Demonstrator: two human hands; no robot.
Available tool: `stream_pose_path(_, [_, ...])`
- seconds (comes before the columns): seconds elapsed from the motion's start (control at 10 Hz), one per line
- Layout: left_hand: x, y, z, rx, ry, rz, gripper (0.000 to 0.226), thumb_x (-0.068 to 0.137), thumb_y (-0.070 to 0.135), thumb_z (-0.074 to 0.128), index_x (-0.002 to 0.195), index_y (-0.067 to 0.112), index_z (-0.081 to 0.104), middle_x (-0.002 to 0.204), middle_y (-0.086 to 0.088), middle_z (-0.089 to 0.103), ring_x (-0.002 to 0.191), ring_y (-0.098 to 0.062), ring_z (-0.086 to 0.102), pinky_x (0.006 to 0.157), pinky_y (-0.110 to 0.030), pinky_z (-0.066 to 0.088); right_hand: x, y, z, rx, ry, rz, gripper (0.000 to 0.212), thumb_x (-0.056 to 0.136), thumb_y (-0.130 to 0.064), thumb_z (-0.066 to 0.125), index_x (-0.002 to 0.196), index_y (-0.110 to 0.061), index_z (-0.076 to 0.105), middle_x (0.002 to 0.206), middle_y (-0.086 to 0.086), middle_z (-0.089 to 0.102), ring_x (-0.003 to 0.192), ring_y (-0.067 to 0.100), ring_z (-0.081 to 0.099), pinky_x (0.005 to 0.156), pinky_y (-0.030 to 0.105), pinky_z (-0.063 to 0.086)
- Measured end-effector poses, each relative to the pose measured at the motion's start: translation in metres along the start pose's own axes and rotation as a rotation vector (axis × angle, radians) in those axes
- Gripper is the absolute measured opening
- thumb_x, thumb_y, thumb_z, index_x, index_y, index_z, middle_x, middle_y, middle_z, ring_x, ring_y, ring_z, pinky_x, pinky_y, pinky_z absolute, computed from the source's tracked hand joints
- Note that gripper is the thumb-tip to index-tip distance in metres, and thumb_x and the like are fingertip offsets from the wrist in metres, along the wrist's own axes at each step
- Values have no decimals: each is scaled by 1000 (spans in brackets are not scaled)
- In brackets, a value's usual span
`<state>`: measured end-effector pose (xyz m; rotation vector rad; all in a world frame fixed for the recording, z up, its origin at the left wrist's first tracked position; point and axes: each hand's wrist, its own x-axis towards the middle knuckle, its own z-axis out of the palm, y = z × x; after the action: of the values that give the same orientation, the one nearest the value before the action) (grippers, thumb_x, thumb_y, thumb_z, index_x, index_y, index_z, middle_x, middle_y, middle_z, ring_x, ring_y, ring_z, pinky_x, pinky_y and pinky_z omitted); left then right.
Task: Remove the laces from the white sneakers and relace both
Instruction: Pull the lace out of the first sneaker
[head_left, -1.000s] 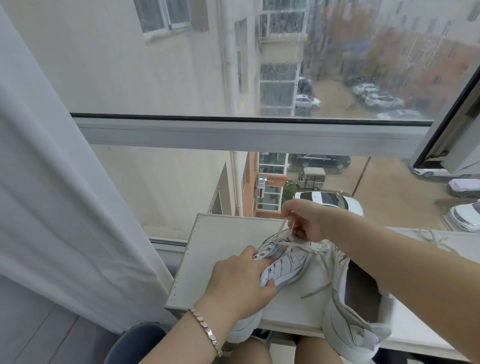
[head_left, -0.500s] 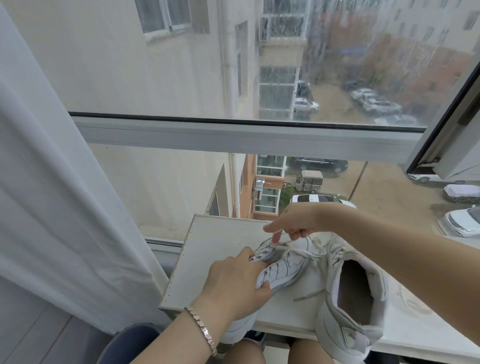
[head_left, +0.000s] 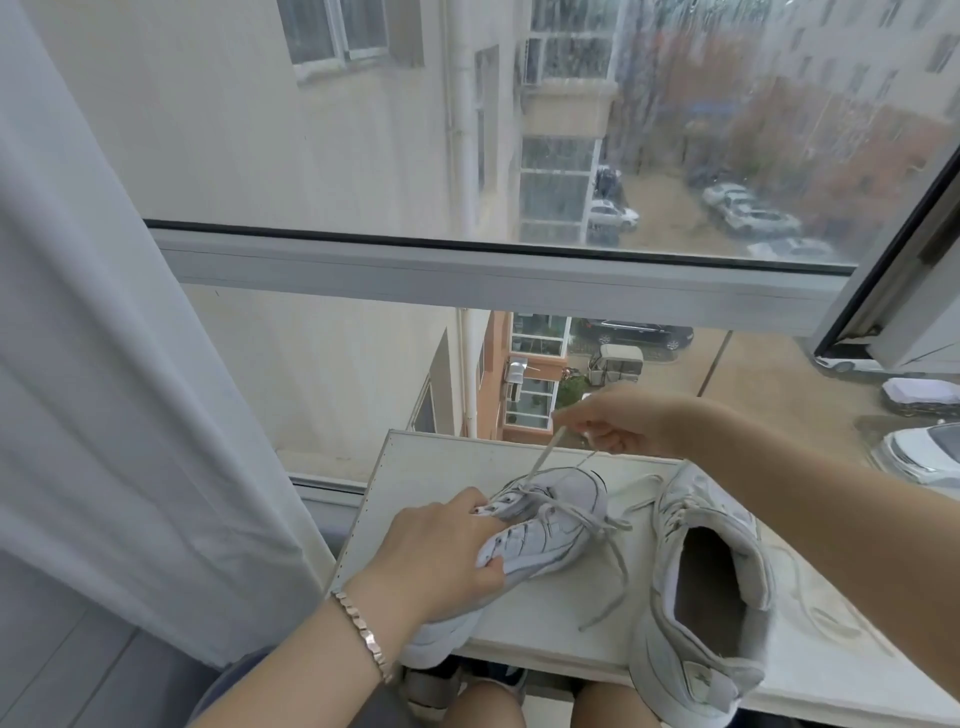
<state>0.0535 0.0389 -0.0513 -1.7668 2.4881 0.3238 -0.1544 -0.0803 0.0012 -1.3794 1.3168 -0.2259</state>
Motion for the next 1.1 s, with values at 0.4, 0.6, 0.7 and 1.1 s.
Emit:
stream_pose_path(0.4, [-1, -2, 1, 0, -13, 0, 39, 90, 45, 39, 126, 38, 49, 133, 11, 39, 97, -20, 56, 67, -25, 33, -9, 1, -28, 416, -78, -49, 34, 73, -39, 65, 47, -19, 58, 40, -8, 25, 40, 10, 23, 45, 21, 23])
stream_pose_path(0.6, [-3, 3, -5, -35, -49, -31, 30, 87, 42, 41, 112, 35, 56, 127, 10, 42, 95, -21, 56, 67, -27, 32, -5, 29, -28, 135, 114, 208, 47, 84, -47, 56, 50, -15, 51, 36, -7, 34, 32, 10, 27, 37, 18, 27])
stream_pose_path(0.7, [-1, 6, -6, -79, -73, -53, 27, 84, 43, 44, 105, 33, 58, 125, 8, 42, 95, -20, 54, 68, -28, 31, -9, 23, -11, -870, 279, 208, 35, 85, -34, 60, 58, -11, 55, 47, -5, 52, 45, 9, 45, 50, 18, 39])
stream_pose_path(1.1, [1, 14, 13, -132, 81, -79, 45, 90, 59, 38, 125, 36, 55, 145, 21, 32, 118, -17, 46, 86, -27, 38, 1, -3, 70, -1002, 114, -178, 20, 88, -19, 63, 104, -11, 69, 105, 7, 68, 94, 24, 63, 79, 31, 52])
